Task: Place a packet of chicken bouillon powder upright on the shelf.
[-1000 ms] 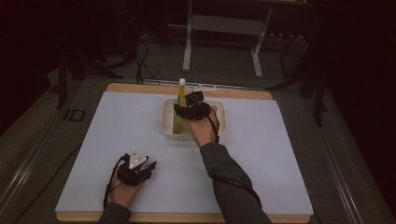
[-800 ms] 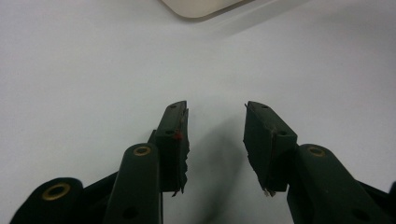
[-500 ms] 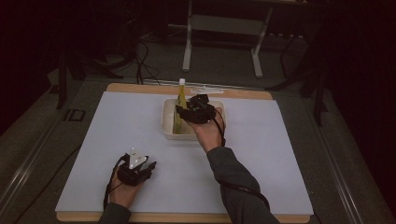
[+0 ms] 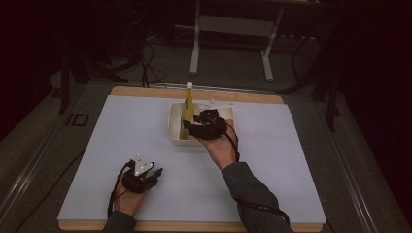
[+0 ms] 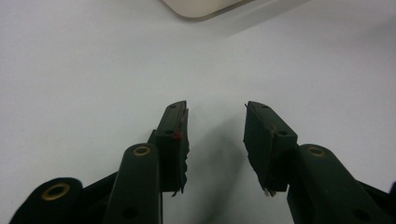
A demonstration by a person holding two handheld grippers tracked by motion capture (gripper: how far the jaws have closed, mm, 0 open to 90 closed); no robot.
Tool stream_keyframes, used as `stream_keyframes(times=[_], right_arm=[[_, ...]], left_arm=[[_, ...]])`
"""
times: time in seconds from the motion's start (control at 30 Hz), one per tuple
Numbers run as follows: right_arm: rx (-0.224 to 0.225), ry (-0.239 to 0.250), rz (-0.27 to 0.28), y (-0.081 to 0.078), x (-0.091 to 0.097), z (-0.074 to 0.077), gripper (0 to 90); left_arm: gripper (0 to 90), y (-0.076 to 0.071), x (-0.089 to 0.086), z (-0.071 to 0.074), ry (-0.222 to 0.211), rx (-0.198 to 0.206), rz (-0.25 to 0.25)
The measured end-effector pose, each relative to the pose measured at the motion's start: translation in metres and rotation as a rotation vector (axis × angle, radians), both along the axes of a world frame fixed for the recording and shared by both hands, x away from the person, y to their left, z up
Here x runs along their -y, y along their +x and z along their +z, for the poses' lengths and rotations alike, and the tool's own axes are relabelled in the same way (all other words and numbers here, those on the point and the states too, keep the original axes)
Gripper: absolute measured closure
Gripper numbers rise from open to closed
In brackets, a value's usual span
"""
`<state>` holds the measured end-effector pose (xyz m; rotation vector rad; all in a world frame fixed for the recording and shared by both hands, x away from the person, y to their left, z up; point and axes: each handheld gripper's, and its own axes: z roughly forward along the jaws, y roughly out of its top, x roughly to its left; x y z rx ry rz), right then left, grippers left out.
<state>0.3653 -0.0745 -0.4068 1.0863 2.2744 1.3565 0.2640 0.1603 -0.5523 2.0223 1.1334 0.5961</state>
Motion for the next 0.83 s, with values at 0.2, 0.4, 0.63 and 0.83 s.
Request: stream_keyframes(times=[0.2, 0.4, 0.63, 0.83], right_arm=[[-0.015, 0.0, 0.039, -0.008, 0.007, -0.004, 52.8], [-0.031, -0.009, 0.054, -0.013, 0.017, -0.011, 53.7], [-0.068, -0.005, 0.049, -0.019, 0.041, -0.029, 54.0], [-0.116, 0.029, 0.006, -0.021, 0.07, -0.045, 53.8]], left_arm=[[59.5, 0.0, 0.0, 0.0, 0.001, 0.0, -0.001], [59.5, 0.0, 0.0, 0.0, 0.002, 0.001, 0.001], [59.6, 0.0, 0.001, 0.0, 0.007, 0.002, 0.004], [59.7, 0.0, 0.001, 0.0, 0.011, 0.001, 0.008]])
